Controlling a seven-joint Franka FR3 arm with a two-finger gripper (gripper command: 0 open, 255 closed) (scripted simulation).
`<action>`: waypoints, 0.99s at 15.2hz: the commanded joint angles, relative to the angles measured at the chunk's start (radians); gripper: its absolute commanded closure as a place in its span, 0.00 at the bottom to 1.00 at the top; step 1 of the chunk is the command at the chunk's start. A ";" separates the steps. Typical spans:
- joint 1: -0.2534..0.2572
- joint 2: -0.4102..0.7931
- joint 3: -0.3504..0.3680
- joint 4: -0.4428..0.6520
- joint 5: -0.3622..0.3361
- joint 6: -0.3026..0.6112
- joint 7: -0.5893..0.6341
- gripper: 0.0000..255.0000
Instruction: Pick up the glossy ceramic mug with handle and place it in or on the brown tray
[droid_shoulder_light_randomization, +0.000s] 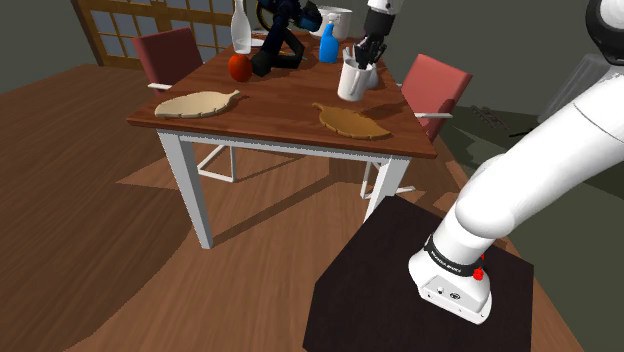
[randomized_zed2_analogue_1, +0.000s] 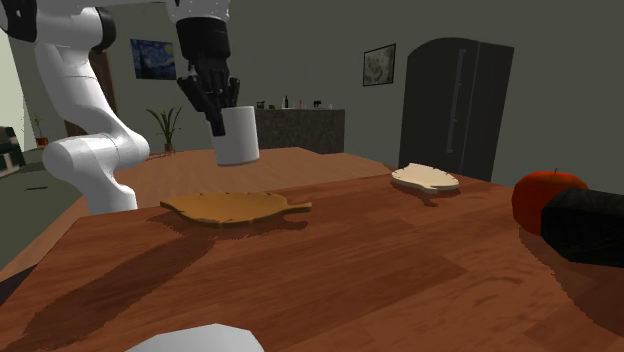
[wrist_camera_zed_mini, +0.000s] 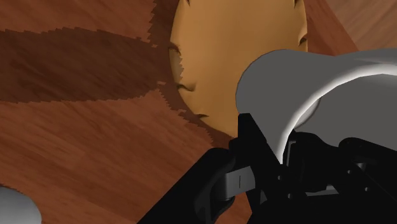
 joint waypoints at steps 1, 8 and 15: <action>-0.001 -0.005 0.000 -0.031 -0.001 0.027 0.000 1.00; -0.003 -0.004 -0.004 -0.124 -0.002 0.121 -0.005 1.00; -0.004 0.003 -0.008 -0.182 -0.001 0.185 -0.010 1.00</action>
